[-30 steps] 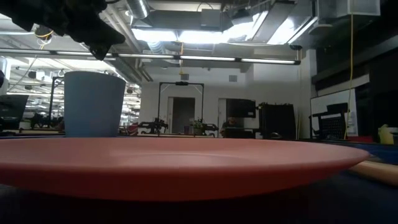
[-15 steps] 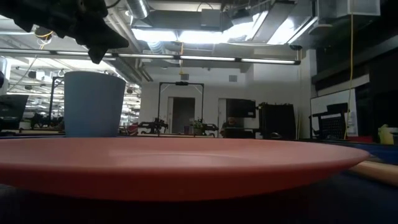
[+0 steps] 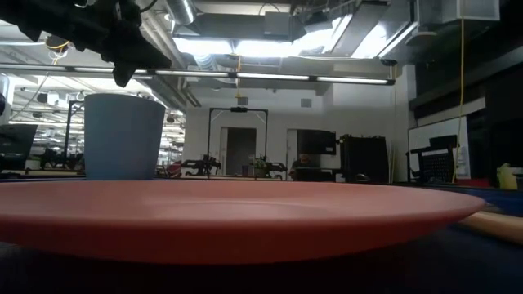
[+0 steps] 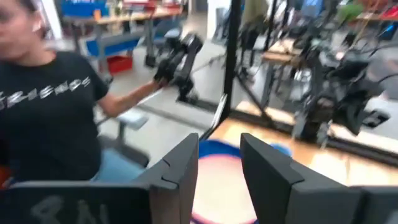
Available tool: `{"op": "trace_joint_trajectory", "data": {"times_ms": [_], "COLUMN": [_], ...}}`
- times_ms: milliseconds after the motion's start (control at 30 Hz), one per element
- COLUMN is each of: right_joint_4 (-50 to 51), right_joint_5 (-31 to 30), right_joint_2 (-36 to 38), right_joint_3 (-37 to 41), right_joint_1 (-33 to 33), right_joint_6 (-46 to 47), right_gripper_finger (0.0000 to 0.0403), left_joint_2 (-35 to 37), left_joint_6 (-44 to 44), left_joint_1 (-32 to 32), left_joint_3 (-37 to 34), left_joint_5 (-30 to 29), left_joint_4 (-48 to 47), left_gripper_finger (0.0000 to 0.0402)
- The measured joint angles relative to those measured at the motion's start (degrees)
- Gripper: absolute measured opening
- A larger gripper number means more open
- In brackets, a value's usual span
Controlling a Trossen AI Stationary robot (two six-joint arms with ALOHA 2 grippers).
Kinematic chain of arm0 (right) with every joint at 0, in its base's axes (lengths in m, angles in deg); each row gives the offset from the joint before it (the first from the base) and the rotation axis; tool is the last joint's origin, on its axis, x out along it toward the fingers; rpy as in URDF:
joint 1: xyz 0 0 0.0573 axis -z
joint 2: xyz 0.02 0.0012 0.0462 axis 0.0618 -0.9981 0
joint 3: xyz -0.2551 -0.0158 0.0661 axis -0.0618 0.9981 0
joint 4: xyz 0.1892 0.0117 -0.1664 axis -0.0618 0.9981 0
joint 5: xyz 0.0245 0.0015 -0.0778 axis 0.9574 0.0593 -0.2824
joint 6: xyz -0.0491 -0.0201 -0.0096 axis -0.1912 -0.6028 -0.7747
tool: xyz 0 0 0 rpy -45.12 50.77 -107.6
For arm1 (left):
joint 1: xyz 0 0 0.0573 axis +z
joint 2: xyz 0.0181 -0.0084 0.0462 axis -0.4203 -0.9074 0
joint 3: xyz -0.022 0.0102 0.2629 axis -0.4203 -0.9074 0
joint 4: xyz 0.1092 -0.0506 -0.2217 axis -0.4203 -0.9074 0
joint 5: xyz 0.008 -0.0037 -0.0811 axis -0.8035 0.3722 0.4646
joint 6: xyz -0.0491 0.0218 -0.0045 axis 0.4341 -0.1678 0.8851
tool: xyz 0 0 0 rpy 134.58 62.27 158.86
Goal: Pick and place plate/cup/fork/spoon on tray
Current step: Return to Home Position
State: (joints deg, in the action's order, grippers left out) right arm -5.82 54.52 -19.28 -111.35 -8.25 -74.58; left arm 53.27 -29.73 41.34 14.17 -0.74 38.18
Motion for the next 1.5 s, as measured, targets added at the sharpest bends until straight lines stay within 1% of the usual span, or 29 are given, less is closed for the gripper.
{"op": "trace_joint_trajectory", "data": {"times_ms": [100,167,267,333,467,533,600,700,833,1067,1300,1367,1500], "right_joint_4": [-7.1,-6.6,-6.7,-10.6,-24.3,-28.0,-31.8,-38.4,-39.3,-38.3,-38.0,-36.9,-36.8], "right_joint_5": [-0.6,-1.1,-6.1,-7.6,-5.9,-5.0,-4.8,-4.8,-4.9,-8.2,-11.3,-13.8,-20.2], "right_joint_2": [1.1,1.8,3.7,5.7,11.5,14.4,17.3,20.7,23.5,27.7,32.4,33.8,33.6], "right_joint_3": [4.8,7.0,12.4,17.3,27.8,33.2,38.0,44.2,49.7,55.4,61.2,62.1,63.2], "right_joint_1": [0.0,0.0,0.0,0.0,0.0,0.0,0.0,0.0,0.0,0.0,0.0,0.0,0.0], "right_joint_6": [-0.1,0.5,2.6,5.3,7.4,7.5,8.6,9.2,9.0,7.5,9.3,10.6,11.7], "right_gripper_finger": [0.0124,0.0124,0.0124,0.0124,0.0124,0.0124,0.0124,0.0124,0.0124,0.0124,0.0124,0.0124,0.0124], "left_joint_2": [0.0,0.0,0.0,0.0,0.0,0.0,0.0,0.0,0.6,2.8,4.5,4.5,4.5], "left_joint_6": [0.0,0.0,0.4,0.4,0.1,-0.9,-1.4,-1.6,-1.2,1.8,-0.1,0.0,0.4], "left_joint_1": [0.0,0.0,0.0,0.0,0.0,-0.1,-0.3,-1.2,-2.4,-3.5,-3.6,-3.6,-3.5], "left_joint_3": [0.0,0.0,0.0,0.0,0.0,-0.1,-1.4,-5.7,-12.7,-22.9,-23.1,-23.1,-23.1], "left_joint_5": [0.0,0.0,0.0,0.0,0.1,0.9,2.2,4.1,4.5,4.5,4.2,4.2,4.2], "left_joint_4": [-0.1,-0.1,-0.2,-0.1,0.0,0.2,2.9,9.5,19.1,33.3,33.4,33.4,33.3], "left_gripper_finger": [0.0,0.0,0.0,0.0,0.0,0.0,0.0,0.0,0.0,0.0,0.0,0.0,0.0]}}
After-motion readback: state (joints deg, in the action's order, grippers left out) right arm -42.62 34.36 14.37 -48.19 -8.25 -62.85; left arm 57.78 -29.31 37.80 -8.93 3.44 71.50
